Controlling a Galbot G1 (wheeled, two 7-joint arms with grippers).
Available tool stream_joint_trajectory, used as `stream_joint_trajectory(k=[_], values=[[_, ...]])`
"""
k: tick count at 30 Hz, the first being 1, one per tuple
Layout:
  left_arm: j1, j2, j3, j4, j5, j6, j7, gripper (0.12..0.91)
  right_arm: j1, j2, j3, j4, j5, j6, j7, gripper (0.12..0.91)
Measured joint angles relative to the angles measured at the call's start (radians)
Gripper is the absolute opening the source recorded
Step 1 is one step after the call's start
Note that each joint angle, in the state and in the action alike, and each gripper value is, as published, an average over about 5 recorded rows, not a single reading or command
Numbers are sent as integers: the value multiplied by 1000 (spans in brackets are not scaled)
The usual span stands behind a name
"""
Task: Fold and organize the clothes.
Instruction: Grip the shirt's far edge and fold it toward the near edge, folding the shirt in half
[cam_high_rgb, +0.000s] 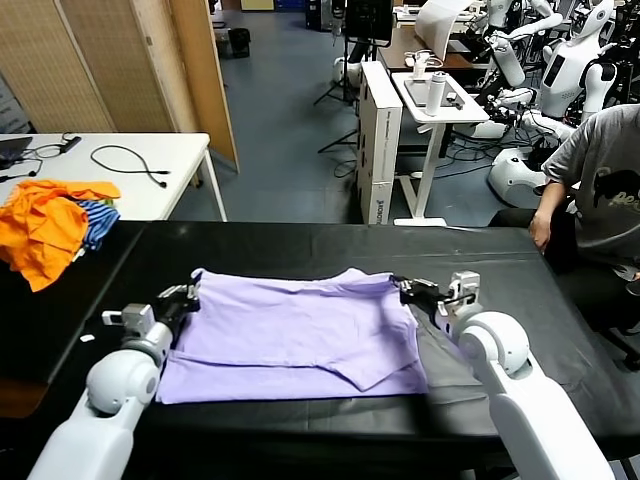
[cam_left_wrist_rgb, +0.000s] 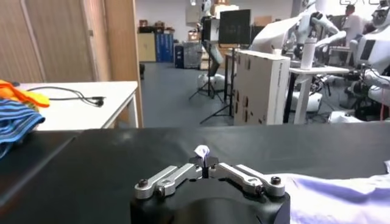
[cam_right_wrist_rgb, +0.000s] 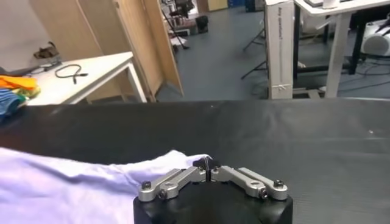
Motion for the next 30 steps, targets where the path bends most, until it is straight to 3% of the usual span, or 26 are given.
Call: stream_joint_trajectory(k=[6, 8, 16, 19, 30], values=[[1, 0, 4, 11, -2, 4, 2, 234, -6, 1, -2, 6, -2, -2, 1, 139], [-2, 1, 7, 12, -3, 10, 1, 298, -10, 1, -2, 7, -2, -2, 1, 139], [-22, 27, 31, 22, -59, 60, -1, 779, -13, 3, -8, 8, -5, -2, 3, 139], [-37, 48, 42, 35, -102, 94, -6, 883, -14, 4, -11, 8, -7, -3, 3, 139], [-126, 136, 78, 101, -267, 239, -42, 907, -15, 4, -15, 12, -9, -4, 6, 139]])
